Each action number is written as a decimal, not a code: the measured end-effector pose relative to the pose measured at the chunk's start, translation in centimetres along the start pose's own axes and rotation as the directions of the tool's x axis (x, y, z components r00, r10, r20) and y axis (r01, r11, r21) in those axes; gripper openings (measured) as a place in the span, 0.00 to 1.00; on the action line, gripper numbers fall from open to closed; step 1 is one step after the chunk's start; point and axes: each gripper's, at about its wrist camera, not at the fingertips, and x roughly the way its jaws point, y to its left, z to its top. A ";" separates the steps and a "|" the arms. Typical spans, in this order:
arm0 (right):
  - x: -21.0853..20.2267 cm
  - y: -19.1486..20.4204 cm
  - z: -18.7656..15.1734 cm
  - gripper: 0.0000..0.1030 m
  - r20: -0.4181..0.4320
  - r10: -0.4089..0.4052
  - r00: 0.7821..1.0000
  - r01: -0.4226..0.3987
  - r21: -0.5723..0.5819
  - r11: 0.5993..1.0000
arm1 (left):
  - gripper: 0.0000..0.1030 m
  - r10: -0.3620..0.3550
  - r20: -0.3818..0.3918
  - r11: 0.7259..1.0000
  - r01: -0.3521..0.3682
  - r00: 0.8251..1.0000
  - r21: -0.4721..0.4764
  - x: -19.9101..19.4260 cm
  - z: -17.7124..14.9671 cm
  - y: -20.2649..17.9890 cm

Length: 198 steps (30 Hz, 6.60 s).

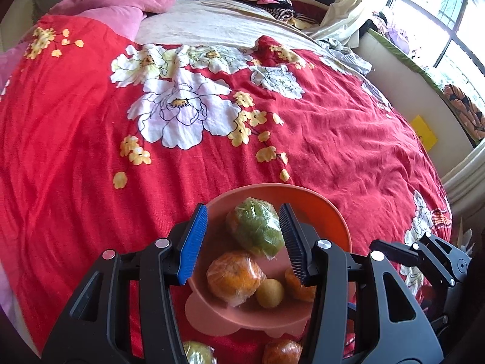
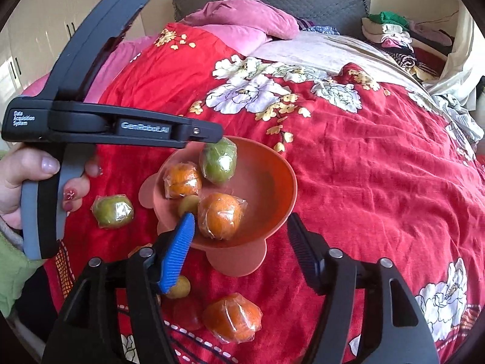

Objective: Organize fruits
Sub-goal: 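Open the left tool over the bowl while the right tool releases the orange into it, then withdraw both open tools from the bowl back over the loose fruit, then grasp a small brown kiwi with the left tool while the right tool grasps a bagged orange, then carry the kiwi with the left tool while the right tool carries the orange to the bowl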

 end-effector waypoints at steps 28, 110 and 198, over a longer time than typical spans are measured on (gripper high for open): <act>-2.9 -1.5 0.1 0.93 0.066 -0.073 0.995 0.068 0.076 0.995 | 0.90 0.051 0.075 0.999 -0.049 0.996 -0.024 -5.4 -2.5 0.1; -4.7 -1.5 -8.1 0.95 -0.047 -0.072 0.996 0.075 0.062 0.995 | 0.45 0.024 -0.072 0.998 -0.020 0.997 0.061 -4.4 -15.5 -5.0; -0.2 -2.4 1.9 0.38 0.020 0.049 0.999 -0.050 0.012 0.999 | 0.16 0.045 -0.031 0.997 -0.043 0.998 0.063 -0.8 -6.8 -1.4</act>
